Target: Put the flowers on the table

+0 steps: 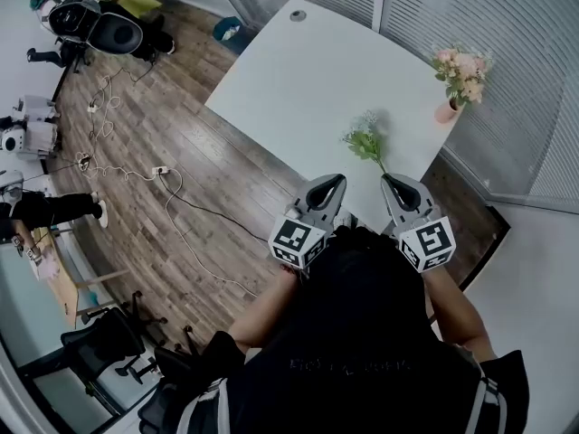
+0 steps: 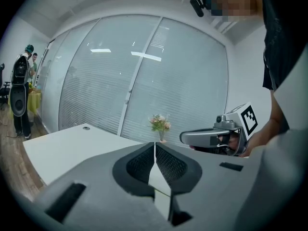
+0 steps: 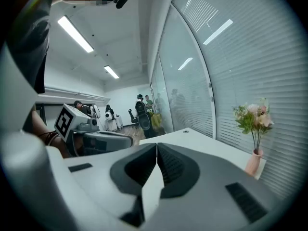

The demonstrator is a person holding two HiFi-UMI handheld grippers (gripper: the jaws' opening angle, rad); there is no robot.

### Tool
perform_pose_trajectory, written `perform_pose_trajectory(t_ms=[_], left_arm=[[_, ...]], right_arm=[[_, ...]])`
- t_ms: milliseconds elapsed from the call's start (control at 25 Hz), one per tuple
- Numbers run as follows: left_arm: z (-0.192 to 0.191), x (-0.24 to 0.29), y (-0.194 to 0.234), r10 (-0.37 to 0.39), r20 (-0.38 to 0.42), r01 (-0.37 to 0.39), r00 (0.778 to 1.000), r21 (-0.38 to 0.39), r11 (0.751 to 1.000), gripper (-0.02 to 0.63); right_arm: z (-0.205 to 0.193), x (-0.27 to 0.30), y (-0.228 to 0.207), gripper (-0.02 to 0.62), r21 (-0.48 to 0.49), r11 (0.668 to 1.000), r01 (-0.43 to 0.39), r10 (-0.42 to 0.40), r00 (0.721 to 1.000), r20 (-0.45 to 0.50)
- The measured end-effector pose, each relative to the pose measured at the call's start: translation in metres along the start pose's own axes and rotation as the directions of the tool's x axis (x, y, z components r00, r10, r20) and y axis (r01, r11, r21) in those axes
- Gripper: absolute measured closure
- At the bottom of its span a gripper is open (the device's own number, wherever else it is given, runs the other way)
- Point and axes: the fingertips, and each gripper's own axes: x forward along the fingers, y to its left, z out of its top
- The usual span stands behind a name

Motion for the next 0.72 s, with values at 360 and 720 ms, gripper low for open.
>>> perform_pose_trajectory(t_ms=[360, 720], left_arm=[[0.006, -0.008, -0.003, -0.007, 0.012, 0.007, 1.0, 0.015, 1.0, 0.583], [0.003, -0.009, -0.001, -0.006, 0.021, 0.006, 1.0, 0.005, 1.0, 0.583]], right_arm=[[0.004, -0.009, 0.006, 0.563, -0.014, 1.0, 0.003, -0.003, 1.0, 0.012], [0.001, -0.009, 0.011, 0.561, 0.007, 1.0, -0.004, 0.004, 1.0, 0.014]])
